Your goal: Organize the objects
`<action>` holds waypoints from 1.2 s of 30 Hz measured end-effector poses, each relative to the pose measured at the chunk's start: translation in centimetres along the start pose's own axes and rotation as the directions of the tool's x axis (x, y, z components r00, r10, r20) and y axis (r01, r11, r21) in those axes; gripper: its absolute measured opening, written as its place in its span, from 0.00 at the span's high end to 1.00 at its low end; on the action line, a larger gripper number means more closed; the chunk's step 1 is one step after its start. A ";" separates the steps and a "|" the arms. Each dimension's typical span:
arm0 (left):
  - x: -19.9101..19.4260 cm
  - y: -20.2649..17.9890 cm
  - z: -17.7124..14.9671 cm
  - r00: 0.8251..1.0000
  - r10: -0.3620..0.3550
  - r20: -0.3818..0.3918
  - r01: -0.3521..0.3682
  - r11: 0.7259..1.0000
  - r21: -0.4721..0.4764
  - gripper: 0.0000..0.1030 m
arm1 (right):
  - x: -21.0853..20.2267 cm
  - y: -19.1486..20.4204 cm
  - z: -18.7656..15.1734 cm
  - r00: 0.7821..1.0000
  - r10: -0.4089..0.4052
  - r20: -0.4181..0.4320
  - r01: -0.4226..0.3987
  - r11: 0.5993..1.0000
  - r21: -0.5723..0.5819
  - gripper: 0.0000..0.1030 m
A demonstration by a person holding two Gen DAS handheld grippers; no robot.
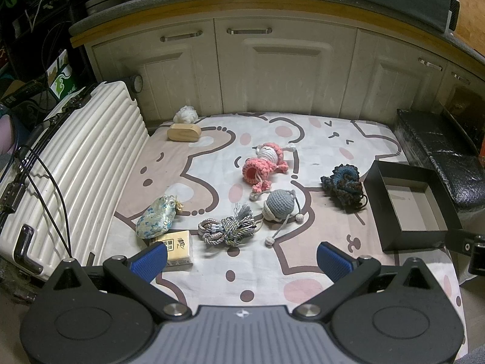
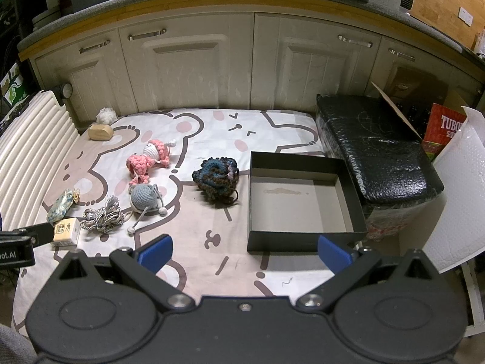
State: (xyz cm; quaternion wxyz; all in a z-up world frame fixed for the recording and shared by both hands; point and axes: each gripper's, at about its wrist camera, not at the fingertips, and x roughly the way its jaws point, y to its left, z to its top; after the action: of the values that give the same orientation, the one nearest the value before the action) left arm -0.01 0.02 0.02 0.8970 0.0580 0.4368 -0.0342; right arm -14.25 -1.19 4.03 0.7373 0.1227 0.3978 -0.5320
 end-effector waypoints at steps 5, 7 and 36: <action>0.0 0.0 0.0 1.000 -0.007 0.000 0.007 1.000 0.005 0.00 | 0.0 0.1 0.0 1.000 -0.004 0.002 0.005 1.000 -0.002 0.00; 0.0 0.0 0.0 1.000 -0.009 0.000 0.009 1.000 0.006 0.00 | 0.1 0.1 0.0 1.000 -0.014 0.010 0.015 1.000 -0.008 0.00; -0.1 -0.9 -0.3 0.999 -0.049 -0.002 0.049 0.998 0.041 0.00 | 0.0 0.1 -0.1 0.999 -0.029 0.014 0.029 0.999 -0.013 0.00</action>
State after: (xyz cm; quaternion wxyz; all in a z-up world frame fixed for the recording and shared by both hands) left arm -0.42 -0.82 -0.15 0.8944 0.0658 0.4376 -0.0652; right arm -14.24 -1.14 3.95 0.7331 0.1084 0.3978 -0.5409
